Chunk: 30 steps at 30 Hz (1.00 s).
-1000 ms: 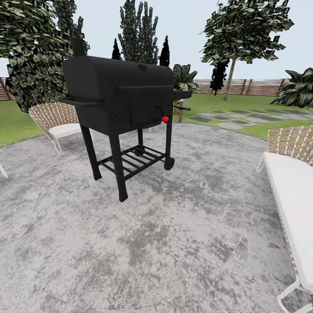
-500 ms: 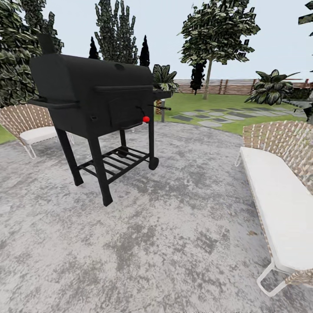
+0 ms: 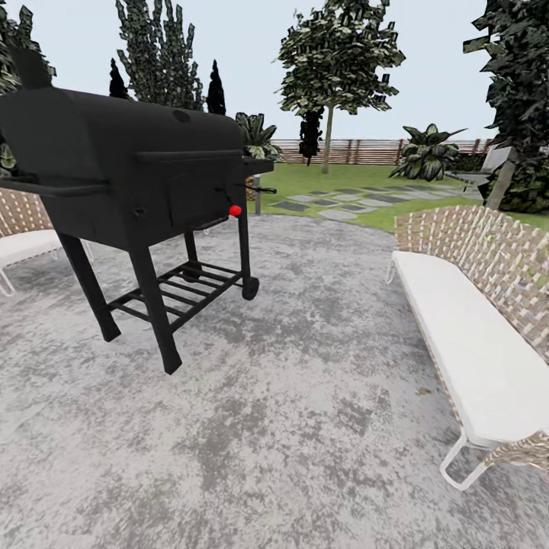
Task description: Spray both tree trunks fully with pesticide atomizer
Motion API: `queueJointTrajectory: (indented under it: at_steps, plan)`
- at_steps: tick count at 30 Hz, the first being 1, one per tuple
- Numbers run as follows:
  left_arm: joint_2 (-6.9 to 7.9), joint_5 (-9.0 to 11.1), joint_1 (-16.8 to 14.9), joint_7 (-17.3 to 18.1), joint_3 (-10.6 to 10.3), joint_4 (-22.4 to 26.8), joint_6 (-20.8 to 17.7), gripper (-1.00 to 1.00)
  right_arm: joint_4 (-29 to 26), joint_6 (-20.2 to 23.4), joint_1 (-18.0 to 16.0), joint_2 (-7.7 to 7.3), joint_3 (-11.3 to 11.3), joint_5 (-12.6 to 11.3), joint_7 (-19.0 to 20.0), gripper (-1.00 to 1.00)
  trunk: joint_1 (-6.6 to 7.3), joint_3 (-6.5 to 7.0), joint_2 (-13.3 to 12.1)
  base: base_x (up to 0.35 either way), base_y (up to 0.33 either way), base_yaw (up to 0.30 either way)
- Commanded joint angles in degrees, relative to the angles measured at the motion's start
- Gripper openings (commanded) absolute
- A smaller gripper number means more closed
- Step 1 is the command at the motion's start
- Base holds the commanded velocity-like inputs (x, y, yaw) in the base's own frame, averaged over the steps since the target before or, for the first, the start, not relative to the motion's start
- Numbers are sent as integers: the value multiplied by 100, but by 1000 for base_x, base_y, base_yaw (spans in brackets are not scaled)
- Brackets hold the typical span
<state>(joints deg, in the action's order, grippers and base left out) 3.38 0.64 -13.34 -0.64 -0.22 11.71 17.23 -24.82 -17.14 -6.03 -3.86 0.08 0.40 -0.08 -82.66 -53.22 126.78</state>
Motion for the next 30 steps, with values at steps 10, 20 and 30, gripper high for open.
queueJointTrajectory:
  at_steps: [10,20,30]
  plan:
    - [5,-2,-2,-7,-4,-9,18,100,4,-18,-4,-1,1,4,15,100,-1,-5,2,157,157,-267]
    - [-20,-1,-2,-7,-14,-2,18,100,4,-18,-4,-1,1,4,17,100,-1,-5,2,17,13,-267]
    - [0,1,-2,-7,-4,-2,18,100,4,-18,-4,-1,1,3,17,100,-1,-5,2,213,188,-267]
